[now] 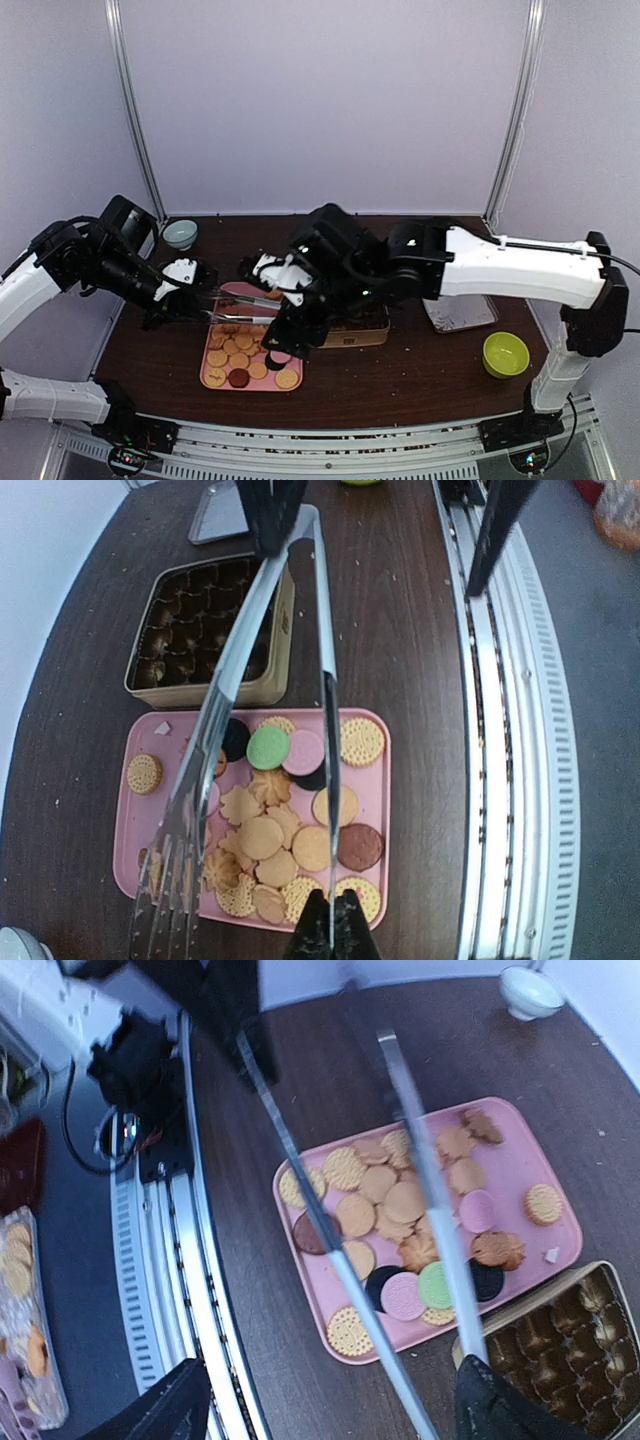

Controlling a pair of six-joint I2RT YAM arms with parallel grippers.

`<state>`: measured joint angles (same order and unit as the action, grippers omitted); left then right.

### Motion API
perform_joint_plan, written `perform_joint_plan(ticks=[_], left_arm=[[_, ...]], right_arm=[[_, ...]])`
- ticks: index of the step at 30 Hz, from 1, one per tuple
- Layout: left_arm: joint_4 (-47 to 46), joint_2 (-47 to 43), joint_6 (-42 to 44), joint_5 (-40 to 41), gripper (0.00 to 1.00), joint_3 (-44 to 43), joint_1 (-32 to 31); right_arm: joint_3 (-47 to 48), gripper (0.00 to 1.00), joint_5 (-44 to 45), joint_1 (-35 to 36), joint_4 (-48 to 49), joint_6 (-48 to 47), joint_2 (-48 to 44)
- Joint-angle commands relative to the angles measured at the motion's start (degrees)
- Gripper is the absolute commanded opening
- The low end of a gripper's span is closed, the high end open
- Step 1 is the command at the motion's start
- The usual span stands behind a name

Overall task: Pack the cookies
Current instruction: Pass from the right arm to the left, then adjust the clamp.

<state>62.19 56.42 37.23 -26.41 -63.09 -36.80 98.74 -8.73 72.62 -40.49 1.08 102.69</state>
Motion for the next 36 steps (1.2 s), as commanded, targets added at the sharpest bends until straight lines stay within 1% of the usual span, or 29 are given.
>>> perform_joint_plan(ticks=[1,3,7,10,12,16,18,24,30,33,36], left_arm=[[-13.98,-2.81,-15.34,-7.41,0.00,0.75,0.12],[-15.74,-2.83,-19.89,-10.43,0.00,-0.38,0.18],[-19.45,-2.20,-28.44,-15.00,0.00,-3.97,0.26],[-23.49,-1.01,-35.02,-18.70,0.00,-6.65,1.01],[-26.70,0.09,-40.26,-21.83,0.00,-7.73,1.86],[-34.45,1.29,-50.25,-27.28,0.00,-7.12,4.05],[-37.68,1.41,-53.64,-29.36,0.00,-6.20,4.64],[-41.32,1.06,-58.29,-32.00,0.00,-4.11,5.19],[-46.31,1.65,-64.25,-34.85,0.00,-2.94,5.41],[-47.41,1.63,-66.26,-36.03,0.00,-2.94,5.44],[-48.33,1.50,-67.69,-36.67,0.00,-2.54,5.53]], right_arm=[[-12.56,0.90,1.43,-5.72,16.23,7.46,-17.89],[-20.01,0.95,1.25,-8.37,22.56,10.81,-24.82],[-32.95,1.00,-1.48,-13.53,35.52,17.77,-35.85],[-39.72,1.00,-5.68,-15.39,44.19,21.69,-40.65],[-42.57,1.00,-8.87,-15.90,49.53,23.98,-41.18],[-39.99,1.00,-13.72,-15.99,51.39,25.30,-37.02],[-38.65,1.00,-15.53,-16.01,53.76,26.42,-34.60],[-33.04,0.98,-18.59,-15.97,61.05,28.84,-27.10],[-27.88,0.93,-20.10,-16.25,66.23,31.28,-20.50],[-27.39,0.89,-20.21,-16.88,69.29,32.65,-19.09],[-29.19,0.84,-21.13,-18.13,75.07,36.31,-18.69]])
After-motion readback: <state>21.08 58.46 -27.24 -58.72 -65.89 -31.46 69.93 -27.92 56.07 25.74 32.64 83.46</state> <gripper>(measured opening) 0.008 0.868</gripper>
